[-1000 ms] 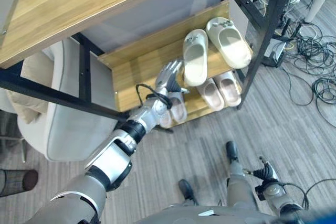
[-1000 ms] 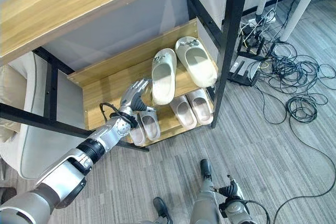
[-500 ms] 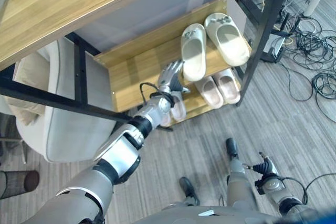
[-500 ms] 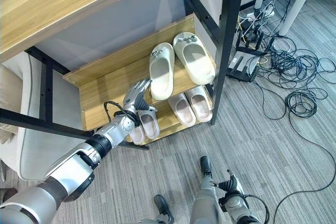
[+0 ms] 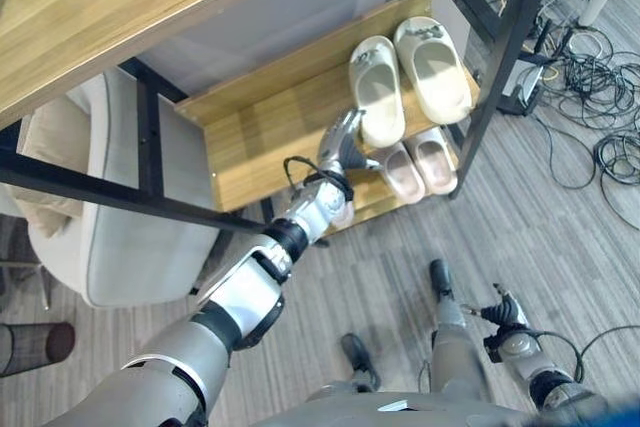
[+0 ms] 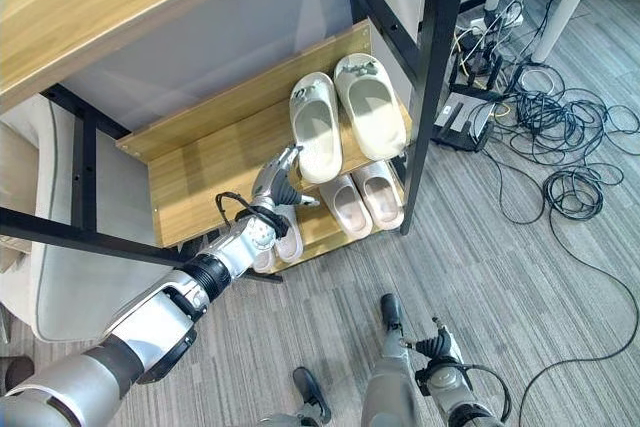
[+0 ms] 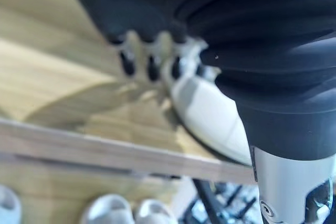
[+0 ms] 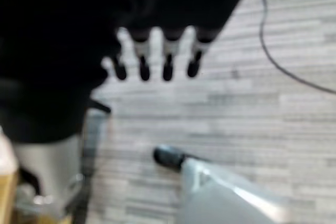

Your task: Arrange the slippers neatly on the shoe rack.

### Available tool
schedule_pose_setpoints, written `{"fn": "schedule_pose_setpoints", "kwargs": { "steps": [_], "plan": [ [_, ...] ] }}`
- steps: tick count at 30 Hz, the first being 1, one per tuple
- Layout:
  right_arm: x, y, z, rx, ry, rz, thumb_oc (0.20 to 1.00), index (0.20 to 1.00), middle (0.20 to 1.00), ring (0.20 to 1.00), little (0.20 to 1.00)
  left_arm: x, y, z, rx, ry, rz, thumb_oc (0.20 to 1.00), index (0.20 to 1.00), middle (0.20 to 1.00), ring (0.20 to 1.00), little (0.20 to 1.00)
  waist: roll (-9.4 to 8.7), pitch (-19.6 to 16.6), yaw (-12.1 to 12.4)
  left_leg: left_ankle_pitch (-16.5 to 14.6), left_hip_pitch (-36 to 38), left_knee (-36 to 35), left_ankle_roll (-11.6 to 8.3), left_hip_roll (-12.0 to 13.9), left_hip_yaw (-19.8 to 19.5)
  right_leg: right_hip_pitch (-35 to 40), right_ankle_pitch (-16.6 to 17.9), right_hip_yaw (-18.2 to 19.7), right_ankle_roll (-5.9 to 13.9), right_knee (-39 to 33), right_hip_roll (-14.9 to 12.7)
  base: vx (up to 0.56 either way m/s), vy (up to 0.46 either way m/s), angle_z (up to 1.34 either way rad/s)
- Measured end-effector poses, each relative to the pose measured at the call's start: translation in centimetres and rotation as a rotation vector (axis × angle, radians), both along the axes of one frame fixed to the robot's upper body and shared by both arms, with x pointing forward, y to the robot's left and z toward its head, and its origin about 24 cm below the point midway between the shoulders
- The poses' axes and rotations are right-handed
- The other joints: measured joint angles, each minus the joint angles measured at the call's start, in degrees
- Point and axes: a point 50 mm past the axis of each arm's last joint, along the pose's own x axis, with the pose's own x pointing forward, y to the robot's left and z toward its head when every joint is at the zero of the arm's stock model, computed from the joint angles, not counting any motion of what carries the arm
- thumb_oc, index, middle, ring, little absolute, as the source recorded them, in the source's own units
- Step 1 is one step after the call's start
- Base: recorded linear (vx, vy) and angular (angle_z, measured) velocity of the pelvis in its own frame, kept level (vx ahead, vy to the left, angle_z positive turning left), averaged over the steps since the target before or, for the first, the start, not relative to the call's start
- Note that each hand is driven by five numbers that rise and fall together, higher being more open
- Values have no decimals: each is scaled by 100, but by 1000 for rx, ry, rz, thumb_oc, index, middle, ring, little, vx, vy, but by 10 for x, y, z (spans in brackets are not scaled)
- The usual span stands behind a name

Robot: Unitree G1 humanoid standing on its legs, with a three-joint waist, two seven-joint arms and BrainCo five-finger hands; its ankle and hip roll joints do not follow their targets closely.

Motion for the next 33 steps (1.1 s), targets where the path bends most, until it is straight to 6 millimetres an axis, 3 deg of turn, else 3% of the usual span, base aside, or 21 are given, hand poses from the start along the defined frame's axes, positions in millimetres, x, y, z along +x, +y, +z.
{"fn": "schedule_pose_setpoints", "kwargs": {
  "steps": [12, 20, 22, 24, 25, 27, 29, 30, 32, 33],
  "plan": [
    [2, 3, 0, 5, 4, 6, 1000, 1000, 1000, 1000, 1000, -7, -28, 4, -164, 47, -72, 1000, 1000, 1000, 1000, 1000, -1, -1, -11, -3, 25, 1, 4, 0, -9, 30, -1, 1, 3, 1, 3, 0, -6, 0],
    [2, 2, 0, 21, 6, -9, 1000, 1000, 1000, 1000, 1000, -5, -23, 5, -126, 39, -75, 1000, 1000, 1000, 1000, 1000, -13, 4, -19, -10, 160, 0, 5, 8, -31, 178, -14, -15, 8, 1, 6, 0, 0, 0],
    [-1, 0, -2, 18, 20, -14, 1000, 1000, 1000, 1000, 1000, 0, -8, 7, -95, 21, -41, 1000, 1000, 1000, 1000, 1000, -19, 1, -38, -23, 241, -1, 9, 17, -54, 269, -25, -37, 6, 1, 8, 4, -7, 2],
    [-6, -1, -4, 16, 38, -19, 1000, 1000, 1000, 1000, 1000, 7, 19, 13, -92, -2, 27, 1000, 1000, 1000, 1000, 1000, -54, 3, -21, -26, 323, -1, 14, 34, -79, 370, -33, -65, 0, 1, 7, 31, -40, 6],
    [-8, -2, -6, 18, 58, -23, 1000, 1000, 1000, 1000, 1000, 7, 41, 20, -115, -41, 65, 1000, 1000, 1000, 1000, 1000, -95, -5, 9, -37, 444, 1, -1, 86, -97, 523, -60, -118, -15, 1, 23, 32, -69, 15],
    [-35, -6, -17, 23, 146, -63, 1000, 1000, 1000, 1000, 1000, -6, 75, 29, -116, -136, 69, 1000, 1000, 1000, 1000, 1000, -334, -168, 114, -65, 835, 2, -71, 266, -279, 1032, -232, -357, -72, -1, 185, 21, -72, 34],
    [-50, 2, -26, 51, 194, -77, 1000, 1000, 1000, 1000, 1000, -22, 95, -1, -80, -63, 98, 1000, 1000, 1000, 1000, 1000, -746, -663, 345, -62, 926, 6, -94, 403, -419, 1233, -320, -531, -120, -2, 242, 34, -51, 39],
    [-50, 6, -27, 69, 196, -78, 1000, 1000, 1000, 1000, 1000, -33, 99, -20, -78, -4, 101, 1000, 1000, 1000, 1000, 1000, -847, -782, 453, -74, 998, 6, -98, 401, -427, 1328, -347, -614, -103, -1, 219, 20, -25, 27],
    [-65, 12, -33, 118, 228, -117, 1000, 1000, 1000, 1000, 1000, -80, 112, -68, -118, 154, 94, 1000, 1000, 1000, 1000, 1000, -827, -891, 481, -171, 1322, 4, -120, 406, -486, 1701, -433, -676, -50, -4, 208, -38, 12, 16],
    [-75, 13, -37, 129, 255, -123, 1000, 1000, 1000, 1000, 1000, -102, 120, -87, -129, 238, 100, 1000, 1000, 1000, 1000, 1000, -822, -974, 612, -201, 1412, 4, -115, 395, -496, 1797, -454, -692, -26, -3, 196, -45, 19, 8]
  ]
}}
